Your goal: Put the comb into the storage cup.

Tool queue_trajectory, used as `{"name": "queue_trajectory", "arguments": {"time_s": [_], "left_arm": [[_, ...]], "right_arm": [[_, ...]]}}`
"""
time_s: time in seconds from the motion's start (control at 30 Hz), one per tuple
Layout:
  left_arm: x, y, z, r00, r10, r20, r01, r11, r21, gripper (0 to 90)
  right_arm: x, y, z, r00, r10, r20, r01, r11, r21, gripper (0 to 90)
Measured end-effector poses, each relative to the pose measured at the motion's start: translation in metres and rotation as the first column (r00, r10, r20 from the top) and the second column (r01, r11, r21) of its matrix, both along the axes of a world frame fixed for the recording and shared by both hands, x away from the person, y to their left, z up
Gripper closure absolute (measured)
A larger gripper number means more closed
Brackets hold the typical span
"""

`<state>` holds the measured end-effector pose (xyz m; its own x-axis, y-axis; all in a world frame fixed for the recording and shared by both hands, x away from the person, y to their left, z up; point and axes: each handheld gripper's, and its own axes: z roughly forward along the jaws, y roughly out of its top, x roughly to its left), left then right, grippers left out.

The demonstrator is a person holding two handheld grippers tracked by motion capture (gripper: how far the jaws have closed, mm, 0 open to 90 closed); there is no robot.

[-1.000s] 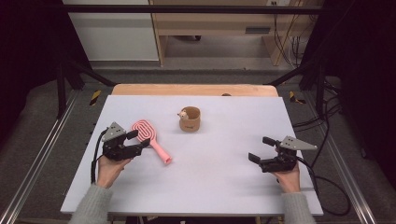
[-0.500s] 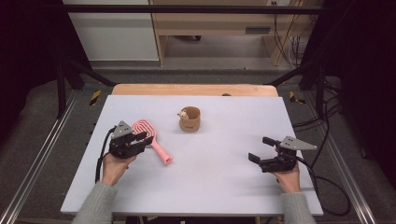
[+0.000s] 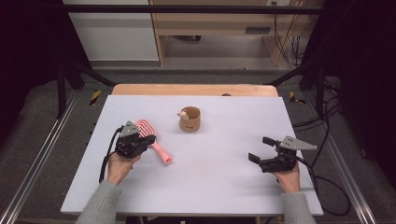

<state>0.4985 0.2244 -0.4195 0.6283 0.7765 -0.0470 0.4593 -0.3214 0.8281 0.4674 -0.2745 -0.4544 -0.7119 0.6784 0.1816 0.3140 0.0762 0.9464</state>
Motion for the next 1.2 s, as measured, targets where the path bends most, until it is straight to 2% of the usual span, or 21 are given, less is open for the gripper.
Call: {"name": "queue_trajectory", "arguments": {"time_s": [0.1,0.33,0.7,0.83,1.2], "left_arm": [[0.001,-0.002,-0.001,1.0000,-0.003,-0.008,0.003,1.0000,-0.002,89.2],[0.005,-0.007,-0.005,0.9995,-0.014,-0.030,0.015,0.9998,0.012,89.5],[0.012,-0.020,-0.015,0.9972,-0.029,-0.069,0.033,0.9976,0.060,89.5],[0.013,-0.023,-0.017,0.9965,-0.029,-0.079,0.034,0.9976,0.061,89.6],[0.017,-0.032,-0.026,0.9925,-0.037,-0.116,0.050,0.9932,0.106,89.6]], "right_arm": [[0.000,0.000,0.000,1.0000,0.000,-0.001,0.000,1.0000,0.000,0.2],[0.000,0.000,0.000,1.0000,0.001,-0.001,-0.001,1.0000,0.000,0.1],[0.000,0.000,0.000,1.0000,0.001,-0.001,-0.001,1.0000,0.000,0.2],[0.000,0.000,0.000,1.0000,0.002,-0.002,-0.002,1.0000,-0.001,0.1],[0.000,0.000,0.000,1.0000,0.002,-0.001,-0.002,1.0000,-0.003,0.1]]}}
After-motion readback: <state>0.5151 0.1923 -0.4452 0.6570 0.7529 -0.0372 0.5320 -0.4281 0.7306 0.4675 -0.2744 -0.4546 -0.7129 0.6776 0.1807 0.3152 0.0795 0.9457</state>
